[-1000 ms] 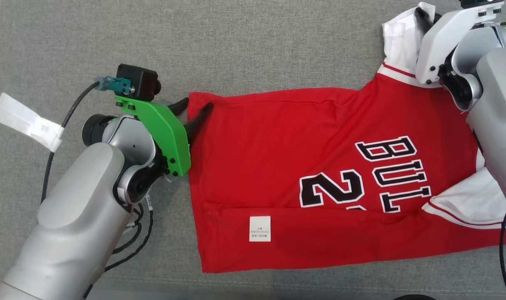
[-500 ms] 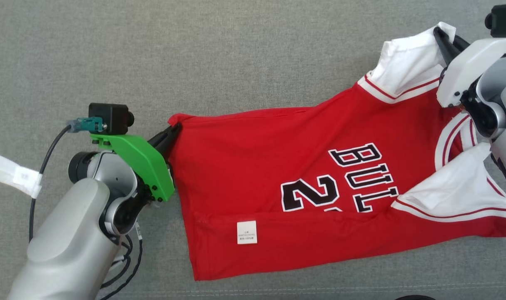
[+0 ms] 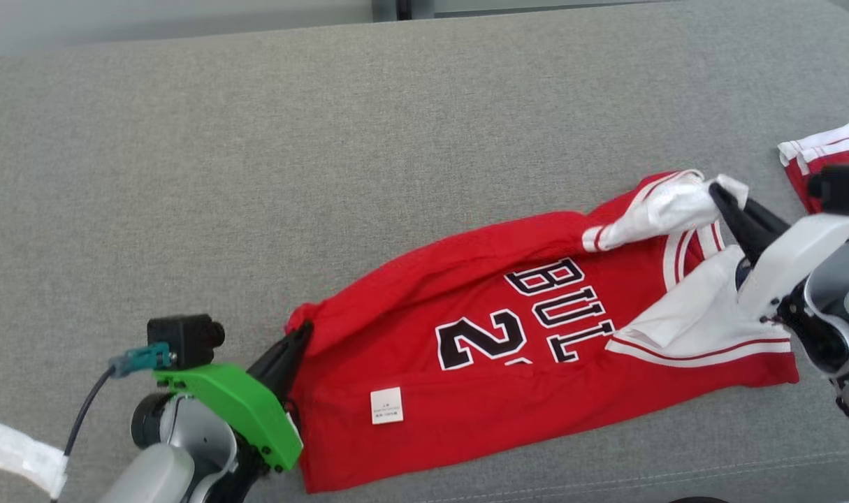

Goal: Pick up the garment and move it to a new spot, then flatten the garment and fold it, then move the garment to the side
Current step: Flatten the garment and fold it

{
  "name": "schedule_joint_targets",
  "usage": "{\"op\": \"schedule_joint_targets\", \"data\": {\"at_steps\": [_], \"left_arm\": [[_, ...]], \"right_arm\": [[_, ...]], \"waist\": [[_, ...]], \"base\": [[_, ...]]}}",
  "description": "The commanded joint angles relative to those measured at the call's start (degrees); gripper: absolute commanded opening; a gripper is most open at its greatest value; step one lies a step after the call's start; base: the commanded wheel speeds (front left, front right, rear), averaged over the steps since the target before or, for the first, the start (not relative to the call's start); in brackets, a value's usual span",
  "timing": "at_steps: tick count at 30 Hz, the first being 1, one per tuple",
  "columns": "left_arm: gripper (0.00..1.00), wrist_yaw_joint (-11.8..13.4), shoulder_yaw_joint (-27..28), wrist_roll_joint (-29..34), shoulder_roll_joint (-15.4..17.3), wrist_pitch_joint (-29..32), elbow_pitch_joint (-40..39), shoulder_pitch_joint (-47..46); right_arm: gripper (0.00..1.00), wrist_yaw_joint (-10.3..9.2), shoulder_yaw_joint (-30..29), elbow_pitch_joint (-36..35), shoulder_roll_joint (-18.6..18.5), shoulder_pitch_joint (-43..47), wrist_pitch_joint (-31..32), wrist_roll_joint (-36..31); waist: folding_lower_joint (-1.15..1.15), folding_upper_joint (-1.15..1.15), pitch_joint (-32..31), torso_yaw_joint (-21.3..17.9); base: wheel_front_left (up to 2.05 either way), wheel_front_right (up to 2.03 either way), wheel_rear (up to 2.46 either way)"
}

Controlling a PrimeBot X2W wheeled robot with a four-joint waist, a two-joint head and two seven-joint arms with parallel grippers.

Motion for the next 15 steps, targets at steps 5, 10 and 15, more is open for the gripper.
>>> {"op": "schedule_joint_targets", "data": {"at_steps": [5, 10, 15], "left_arm": [[0.00, 3.0, 1.8, -3.1, 1.3, -1.5, -4.1, 7.7], [0.00, 3.5, 2.2, -4.2, 1.7, -1.9, -3.9, 11.0], [0.00, 3.5, 3.6, -6.0, 1.6, -2.0, -5.3, 11.5]], "right_arm": [[0.00, -0.09, -2.0, -3.2, 0.1, 8.7, -0.3, 0.9], [0.00, -0.09, -3.5, -1.8, 2.6, 12.7, -0.6, -1.1], [0.00, -0.09, -5.6, -2.6, 4.4, 13.8, -0.6, -1.0]], "waist": [[0.00, 0.00, -1.7, -2.6], [0.00, 0.00, -2.1, -3.5], [0.00, 0.00, -3.1, -3.3]], "base": [[0.00, 0.00, 0.00], [0.00, 0.00, 0.00], [0.00, 0.00, 0.00]]}}
